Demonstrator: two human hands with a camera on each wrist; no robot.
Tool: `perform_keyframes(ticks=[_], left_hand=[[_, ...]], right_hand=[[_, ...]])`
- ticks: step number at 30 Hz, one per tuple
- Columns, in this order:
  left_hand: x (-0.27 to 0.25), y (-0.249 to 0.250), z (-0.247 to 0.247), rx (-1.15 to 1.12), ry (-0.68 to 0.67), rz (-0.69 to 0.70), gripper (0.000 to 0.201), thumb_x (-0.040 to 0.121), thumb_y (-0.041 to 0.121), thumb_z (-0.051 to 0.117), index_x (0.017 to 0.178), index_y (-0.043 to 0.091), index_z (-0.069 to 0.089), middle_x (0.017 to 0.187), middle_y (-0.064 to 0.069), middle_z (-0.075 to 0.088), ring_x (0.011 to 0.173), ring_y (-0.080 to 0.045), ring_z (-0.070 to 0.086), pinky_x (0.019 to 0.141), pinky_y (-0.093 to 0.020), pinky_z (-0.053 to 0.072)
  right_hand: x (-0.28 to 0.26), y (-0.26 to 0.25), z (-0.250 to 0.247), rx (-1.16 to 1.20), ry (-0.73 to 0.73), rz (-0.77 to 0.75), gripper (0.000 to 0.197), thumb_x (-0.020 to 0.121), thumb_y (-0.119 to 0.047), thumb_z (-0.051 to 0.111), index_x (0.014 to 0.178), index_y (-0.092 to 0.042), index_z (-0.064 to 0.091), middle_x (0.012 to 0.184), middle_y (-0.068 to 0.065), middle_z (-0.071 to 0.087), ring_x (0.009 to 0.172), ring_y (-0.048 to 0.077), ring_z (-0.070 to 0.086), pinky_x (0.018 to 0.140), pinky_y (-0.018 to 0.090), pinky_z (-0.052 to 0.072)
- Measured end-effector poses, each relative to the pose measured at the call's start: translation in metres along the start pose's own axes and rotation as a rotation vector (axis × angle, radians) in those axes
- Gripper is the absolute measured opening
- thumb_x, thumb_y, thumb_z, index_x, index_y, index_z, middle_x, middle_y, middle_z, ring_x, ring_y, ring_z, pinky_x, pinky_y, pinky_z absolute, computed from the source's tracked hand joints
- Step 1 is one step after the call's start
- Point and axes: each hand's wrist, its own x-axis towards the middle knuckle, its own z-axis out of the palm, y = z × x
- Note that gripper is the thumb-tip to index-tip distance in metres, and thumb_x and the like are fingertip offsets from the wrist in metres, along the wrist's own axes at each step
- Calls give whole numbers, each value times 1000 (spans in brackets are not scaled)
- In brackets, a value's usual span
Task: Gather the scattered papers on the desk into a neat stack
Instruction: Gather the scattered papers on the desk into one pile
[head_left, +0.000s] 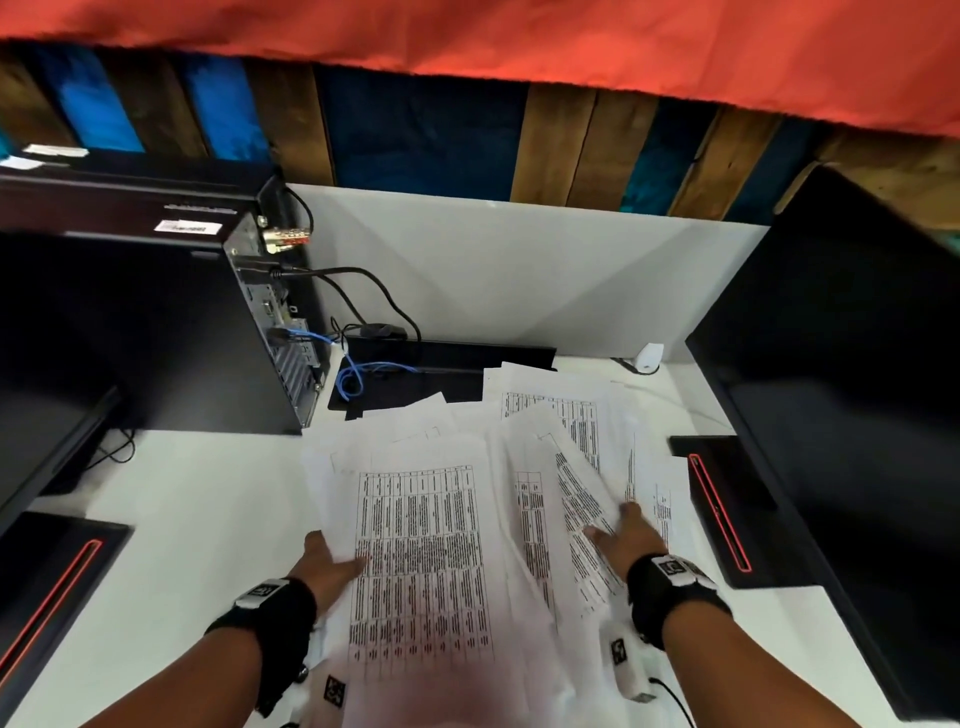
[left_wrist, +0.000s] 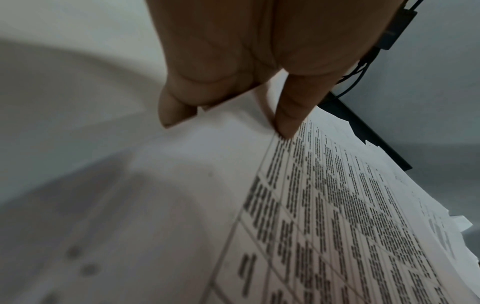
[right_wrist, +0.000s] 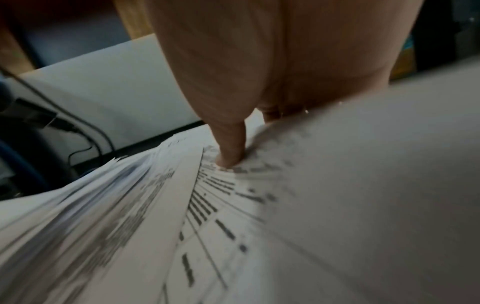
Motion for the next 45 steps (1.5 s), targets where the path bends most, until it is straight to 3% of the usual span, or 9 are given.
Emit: perform_keyframes(ticks=[4, 10, 15, 20, 26, 32, 36, 39, 45], left_hand=[[5, 0, 0, 38, 42, -6, 67, 85, 25, 66, 133, -1, 26, 131, -25, 47, 118, -38, 49, 103, -46, 41], [0, 4, 5, 167, 98, -36, 60, 93, 31, 50, 135, -3, 26, 133, -26, 46, 116, -38, 51, 95, -40, 44], [1, 5, 5, 168, 107, -43, 54, 94, 30, 47, 132, -4, 29, 130, -28, 48, 113, -39, 52, 84, -36, 42], [0, 7, 6, 150, 118, -51, 52, 94, 26, 49, 131, -6, 29, 132, -31, 45, 118, -42, 49, 98, -44, 42], [-5, 11, 7, 136, 135, -50, 49, 94, 22, 50, 128, -8, 31, 129, -31, 46, 117, -40, 49, 96, -41, 41], [-6, 12, 5, 124, 123, -52, 54, 93, 22, 52, 132, -7, 29, 131, -31, 45, 119, -41, 48, 97, -42, 41], [-6, 11, 3, 121, 107, -53, 55, 92, 24, 54, 131, -6, 29, 132, -32, 45, 120, -42, 47, 99, -45, 42], [-8, 12, 3, 133, 109, -50, 52, 93, 25, 52, 129, -6, 30, 129, -31, 46, 117, -41, 48, 95, -43, 43], [-10, 14, 4, 146, 106, -35, 50, 94, 25, 50, 128, -5, 30, 129, -29, 46, 117, -40, 49, 95, -41, 42]], right_hand=[[-2, 1, 4, 63, -100, 3, 38, 98, -30, 43, 125, -4, 50, 117, 18, 62, 104, 31, 58, 87, 31, 43], [3, 13, 2, -149, -40, 233, 30, 87, -24, 50, 104, -7, 67, 114, 13, 66, 107, 30, 61, 91, 33, 47], [-8, 15, 14, -57, -115, 137, 25, 78, -29, 67, 91, -7, 66, 107, 13, 65, 84, 22, 60, 81, 28, 50], [-1, 7, 3, 99, 169, 134, 78, 68, -36, 80, 133, -9, 43, 133, 16, 47, 125, 34, 44, 100, 41, 40], [-1, -11, 5, 505, 59, 162, 76, 74, 0, 74, 139, 1, 34, 127, 21, 56, 94, 28, 56, 82, 30, 46], [-6, -14, 13, 587, -8, 132, 24, 71, -10, 78, 93, -5, 70, 88, 12, 71, 77, 26, 64, 72, 31, 50], [-11, -18, 14, 590, 109, 45, 13, 76, -9, 74, 75, -15, 62, 71, 3, 64, 72, 25, 60, 66, 25, 44], [-14, -14, 11, 521, 254, 125, 12, 82, -11, 66, 93, -6, 67, 89, 14, 69, 73, 27, 59, 65, 26, 47], [-17, 12, -2, 124, 237, 323, 55, 83, -41, 60, 136, -26, 50, 146, 11, 35, 131, 35, 34, 107, 49, 34]])
